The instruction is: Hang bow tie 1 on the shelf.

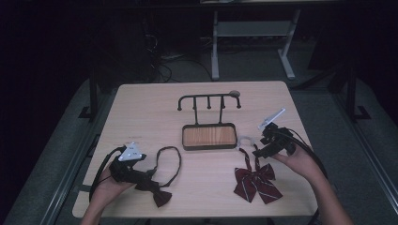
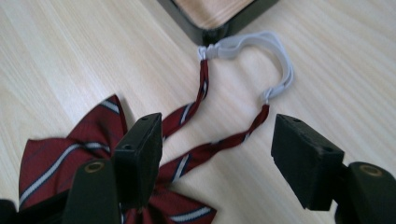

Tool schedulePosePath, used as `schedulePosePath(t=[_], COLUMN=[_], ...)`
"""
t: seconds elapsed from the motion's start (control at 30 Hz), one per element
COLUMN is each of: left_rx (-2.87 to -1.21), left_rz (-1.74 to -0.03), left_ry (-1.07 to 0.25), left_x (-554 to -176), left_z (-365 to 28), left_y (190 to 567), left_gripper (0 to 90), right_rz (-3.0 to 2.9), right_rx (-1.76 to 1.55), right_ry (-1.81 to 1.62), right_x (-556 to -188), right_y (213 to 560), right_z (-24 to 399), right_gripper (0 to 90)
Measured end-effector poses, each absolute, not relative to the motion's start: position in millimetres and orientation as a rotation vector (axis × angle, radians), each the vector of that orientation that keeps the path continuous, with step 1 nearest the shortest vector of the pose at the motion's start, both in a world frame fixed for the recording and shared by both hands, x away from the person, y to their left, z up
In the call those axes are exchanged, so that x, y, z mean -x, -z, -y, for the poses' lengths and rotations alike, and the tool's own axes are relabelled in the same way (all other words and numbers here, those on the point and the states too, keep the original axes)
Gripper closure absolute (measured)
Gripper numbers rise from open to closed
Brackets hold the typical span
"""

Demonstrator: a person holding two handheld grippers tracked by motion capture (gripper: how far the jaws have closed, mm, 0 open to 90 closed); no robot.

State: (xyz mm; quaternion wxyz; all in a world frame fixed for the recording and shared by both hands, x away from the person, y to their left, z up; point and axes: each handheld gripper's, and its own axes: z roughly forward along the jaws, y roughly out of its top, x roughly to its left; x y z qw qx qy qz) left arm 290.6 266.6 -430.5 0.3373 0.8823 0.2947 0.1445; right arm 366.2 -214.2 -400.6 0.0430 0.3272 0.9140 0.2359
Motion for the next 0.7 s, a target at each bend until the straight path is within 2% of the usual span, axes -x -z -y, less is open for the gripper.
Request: schedulePosePath(t=[0.7], left_rx=[-2.294], left_rz=[-0.780], left_ry=[-0.374], left_x=[-293], left_z=[-271], left_y=[431], left_gripper=[29.9], right_rz=[-2.817], right_rx=[-1.068], right_ry=[-0.614], right_x=[-406], right_y=[412], right_z=[200], right_gripper=[40.1])
